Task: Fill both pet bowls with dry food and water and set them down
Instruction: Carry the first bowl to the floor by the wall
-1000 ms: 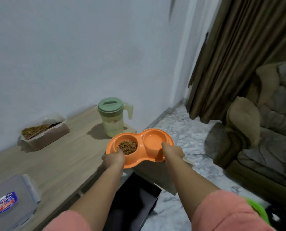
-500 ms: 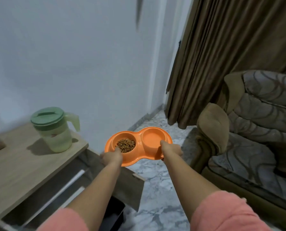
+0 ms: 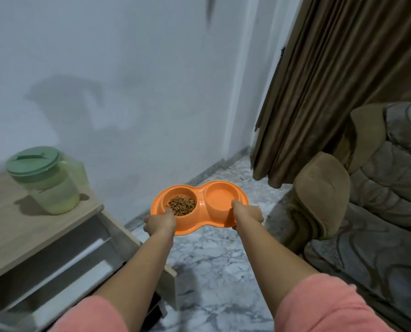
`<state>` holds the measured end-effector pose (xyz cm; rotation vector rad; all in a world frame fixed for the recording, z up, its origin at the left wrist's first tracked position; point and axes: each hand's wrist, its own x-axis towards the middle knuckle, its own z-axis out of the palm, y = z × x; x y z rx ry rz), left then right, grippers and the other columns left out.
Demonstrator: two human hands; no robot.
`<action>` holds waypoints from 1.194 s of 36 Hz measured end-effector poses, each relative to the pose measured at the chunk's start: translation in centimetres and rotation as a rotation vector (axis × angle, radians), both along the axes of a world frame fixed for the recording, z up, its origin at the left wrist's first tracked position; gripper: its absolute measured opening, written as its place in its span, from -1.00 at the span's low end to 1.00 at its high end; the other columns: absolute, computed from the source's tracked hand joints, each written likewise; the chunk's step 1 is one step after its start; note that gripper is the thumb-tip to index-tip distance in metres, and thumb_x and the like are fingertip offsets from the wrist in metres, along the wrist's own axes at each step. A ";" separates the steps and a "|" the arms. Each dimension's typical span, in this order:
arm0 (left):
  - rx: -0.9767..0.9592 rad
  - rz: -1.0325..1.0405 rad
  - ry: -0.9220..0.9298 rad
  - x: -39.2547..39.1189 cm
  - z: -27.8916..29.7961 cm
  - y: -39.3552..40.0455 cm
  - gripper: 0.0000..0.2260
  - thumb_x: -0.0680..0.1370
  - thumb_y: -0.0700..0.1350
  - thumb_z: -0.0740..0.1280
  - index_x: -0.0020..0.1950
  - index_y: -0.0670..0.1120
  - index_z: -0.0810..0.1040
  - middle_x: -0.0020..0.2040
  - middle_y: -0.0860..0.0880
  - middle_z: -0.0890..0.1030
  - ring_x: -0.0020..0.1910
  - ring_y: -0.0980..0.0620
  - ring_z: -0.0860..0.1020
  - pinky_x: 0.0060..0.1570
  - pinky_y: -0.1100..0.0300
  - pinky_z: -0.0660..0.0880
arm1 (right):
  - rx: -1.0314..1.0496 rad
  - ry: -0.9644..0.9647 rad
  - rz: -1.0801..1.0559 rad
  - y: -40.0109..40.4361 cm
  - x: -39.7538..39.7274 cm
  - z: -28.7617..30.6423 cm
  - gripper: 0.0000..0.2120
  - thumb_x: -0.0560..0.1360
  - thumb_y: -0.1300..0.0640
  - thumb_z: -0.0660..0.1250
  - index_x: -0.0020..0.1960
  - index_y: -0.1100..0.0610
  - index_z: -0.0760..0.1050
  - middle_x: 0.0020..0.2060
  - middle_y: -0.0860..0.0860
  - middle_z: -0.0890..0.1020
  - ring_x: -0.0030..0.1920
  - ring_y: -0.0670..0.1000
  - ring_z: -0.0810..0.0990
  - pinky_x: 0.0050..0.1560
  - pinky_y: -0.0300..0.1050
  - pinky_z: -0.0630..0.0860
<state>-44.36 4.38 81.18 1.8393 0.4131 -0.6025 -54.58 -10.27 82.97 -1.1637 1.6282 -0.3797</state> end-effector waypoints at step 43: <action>-0.117 0.471 0.110 20.1 -7.3 -17.9 -0.47 0.49 0.12 0.37 0.26 -0.26 0.49 0.14 -0.28 0.61 0.10 -0.24 0.61 -0.05 0.00 0.56 | 0.072 0.065 0.507 -20.6 27.5 -4.0 -0.54 0.38 0.02 0.32 0.21 0.23 0.47 0.20 0.17 0.48 -0.20 0.20 0.56 -0.16 0.03 0.62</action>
